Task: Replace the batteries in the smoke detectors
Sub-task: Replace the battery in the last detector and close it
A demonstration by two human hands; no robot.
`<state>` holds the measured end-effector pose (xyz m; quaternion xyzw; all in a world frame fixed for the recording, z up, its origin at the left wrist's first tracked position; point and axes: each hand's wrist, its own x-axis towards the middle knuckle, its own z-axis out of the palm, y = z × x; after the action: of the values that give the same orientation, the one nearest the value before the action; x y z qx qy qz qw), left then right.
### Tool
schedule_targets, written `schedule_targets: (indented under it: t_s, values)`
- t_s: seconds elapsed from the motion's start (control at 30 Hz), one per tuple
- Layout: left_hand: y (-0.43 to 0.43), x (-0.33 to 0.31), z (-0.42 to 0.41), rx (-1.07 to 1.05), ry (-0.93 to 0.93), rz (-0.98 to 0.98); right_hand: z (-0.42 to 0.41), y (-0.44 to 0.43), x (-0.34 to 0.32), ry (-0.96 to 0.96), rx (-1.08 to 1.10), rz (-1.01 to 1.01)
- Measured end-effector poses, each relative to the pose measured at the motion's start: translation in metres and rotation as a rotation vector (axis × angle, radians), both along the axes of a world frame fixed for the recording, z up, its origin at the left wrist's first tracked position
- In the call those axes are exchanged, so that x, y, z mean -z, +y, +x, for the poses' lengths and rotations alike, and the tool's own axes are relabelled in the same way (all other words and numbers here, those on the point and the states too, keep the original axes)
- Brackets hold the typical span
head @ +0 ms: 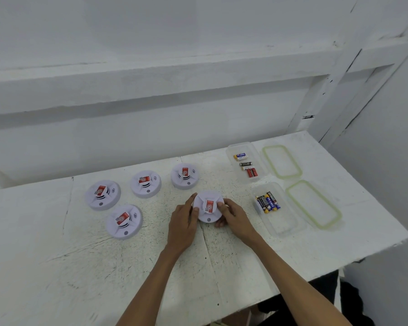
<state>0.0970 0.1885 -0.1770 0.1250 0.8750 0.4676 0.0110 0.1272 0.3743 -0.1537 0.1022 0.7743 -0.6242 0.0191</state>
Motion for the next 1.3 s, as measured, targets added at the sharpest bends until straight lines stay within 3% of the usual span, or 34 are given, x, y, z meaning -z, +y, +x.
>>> schedule_targets:
  t_s: [1.3]
  values:
    - [0.0005, -0.0037, 0.0028, 0.002, 0.016, 0.004, 0.0008, 0.0007, 0.0019, -0.003, 0.000, 0.024]
